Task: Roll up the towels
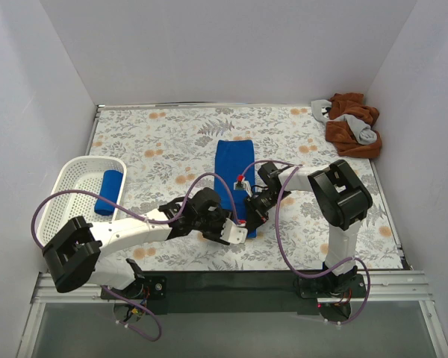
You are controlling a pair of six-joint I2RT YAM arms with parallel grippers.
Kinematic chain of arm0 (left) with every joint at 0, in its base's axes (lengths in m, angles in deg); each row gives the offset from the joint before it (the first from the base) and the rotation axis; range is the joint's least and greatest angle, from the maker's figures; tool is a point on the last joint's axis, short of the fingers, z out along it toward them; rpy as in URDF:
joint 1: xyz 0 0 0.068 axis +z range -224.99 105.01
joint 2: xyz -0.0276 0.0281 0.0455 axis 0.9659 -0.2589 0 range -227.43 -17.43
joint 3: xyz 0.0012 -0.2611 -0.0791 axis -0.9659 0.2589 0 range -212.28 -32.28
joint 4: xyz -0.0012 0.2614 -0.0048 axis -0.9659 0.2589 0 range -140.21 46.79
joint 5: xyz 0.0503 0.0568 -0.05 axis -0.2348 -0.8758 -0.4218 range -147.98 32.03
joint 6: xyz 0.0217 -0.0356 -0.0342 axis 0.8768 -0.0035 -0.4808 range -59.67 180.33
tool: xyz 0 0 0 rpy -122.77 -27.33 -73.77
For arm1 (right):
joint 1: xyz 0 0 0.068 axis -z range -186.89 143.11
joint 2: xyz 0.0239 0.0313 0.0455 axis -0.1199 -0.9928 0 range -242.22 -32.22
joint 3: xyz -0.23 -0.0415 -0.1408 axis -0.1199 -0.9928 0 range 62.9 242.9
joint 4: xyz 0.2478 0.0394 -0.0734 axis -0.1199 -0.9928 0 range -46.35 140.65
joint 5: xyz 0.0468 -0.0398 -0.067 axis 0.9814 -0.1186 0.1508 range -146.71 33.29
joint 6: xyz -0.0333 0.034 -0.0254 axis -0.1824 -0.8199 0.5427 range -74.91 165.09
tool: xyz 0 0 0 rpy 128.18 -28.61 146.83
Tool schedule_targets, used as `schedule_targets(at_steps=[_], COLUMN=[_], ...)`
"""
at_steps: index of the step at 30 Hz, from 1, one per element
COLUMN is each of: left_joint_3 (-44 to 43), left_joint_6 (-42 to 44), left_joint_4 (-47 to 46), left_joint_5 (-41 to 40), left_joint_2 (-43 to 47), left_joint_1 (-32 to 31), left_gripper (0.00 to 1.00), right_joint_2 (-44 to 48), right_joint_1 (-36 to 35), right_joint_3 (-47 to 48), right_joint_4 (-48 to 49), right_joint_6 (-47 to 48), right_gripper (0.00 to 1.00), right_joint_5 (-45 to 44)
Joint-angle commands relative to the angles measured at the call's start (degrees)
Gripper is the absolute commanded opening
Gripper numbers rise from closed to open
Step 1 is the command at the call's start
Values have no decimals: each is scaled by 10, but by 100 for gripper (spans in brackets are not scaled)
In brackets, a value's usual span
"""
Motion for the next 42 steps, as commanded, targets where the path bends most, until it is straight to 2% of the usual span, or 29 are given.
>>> schedule_targets(at_steps=[1, 9, 11, 12, 16, 17, 18, 19, 21, 24, 29, 34, 36, 41, 42], left_joint_3=[17, 43, 39, 32, -2, -9, -19, -37, -56, -100, -220, -319, -352, -382, -386], left_joint_6=[20, 15, 6, 4, -17, -23, -32, -39, -60, -64, -50, -18, -5, 5, 6], left_joint_4=[-67, -110, -103, -84, -5, 15, 52, 70, 117, 179, 280, 388, 417, 438, 440], left_joint_5=[-43, -66, -67, -56, 9, 25, 60, 76, 115, 193, 318, 368, 389, 392, 392], left_joint_2=[-10, -76, -85, -89, -95, -98, -106, -113, -137, -185, -290, -432, -483, -543, -553], left_joint_1=[-28, -43, -43, -43, -41, -39, -36, -33, -11, 34, 117, 169, 185, 203, 208], left_gripper=[46, 43, 35, 23, 6, 4, 2, 1, 0, 0, 0, 2, 3, 5, 6], right_joint_2=[-8, -12, -9, -4, 18, 26, 46, 59, 104, 173, 273, 357, 374, 378, 373], right_joint_1=[2, 4, 4, 4, 22, 28, 35, 52, 70, 104, 108, 88, 49, -48, -88], right_joint_3=[23, 30, 30, 29, 32, 38, 42, 47, 56, 61, 42, 5, -11, -51, -55], right_joint_4=[-22, -27, -28, -28, -31, -33, -40, -41, -42, -44, -42, -33, -20, 22, 43], right_joint_6=[0, -5, -6, -6, -15, -16, -16, -15, -14, -2, 29, 56, 59, 53, 51], right_gripper=[1, 1, 1, 1, 3, 7, 18, 25, 44, 54, 55, 55, 53, 50, 50], right_joint_5=[16, 26, 23, 17, -12, -20, -31, -55, -76, -136, -191, -208, -229, -302, -331])
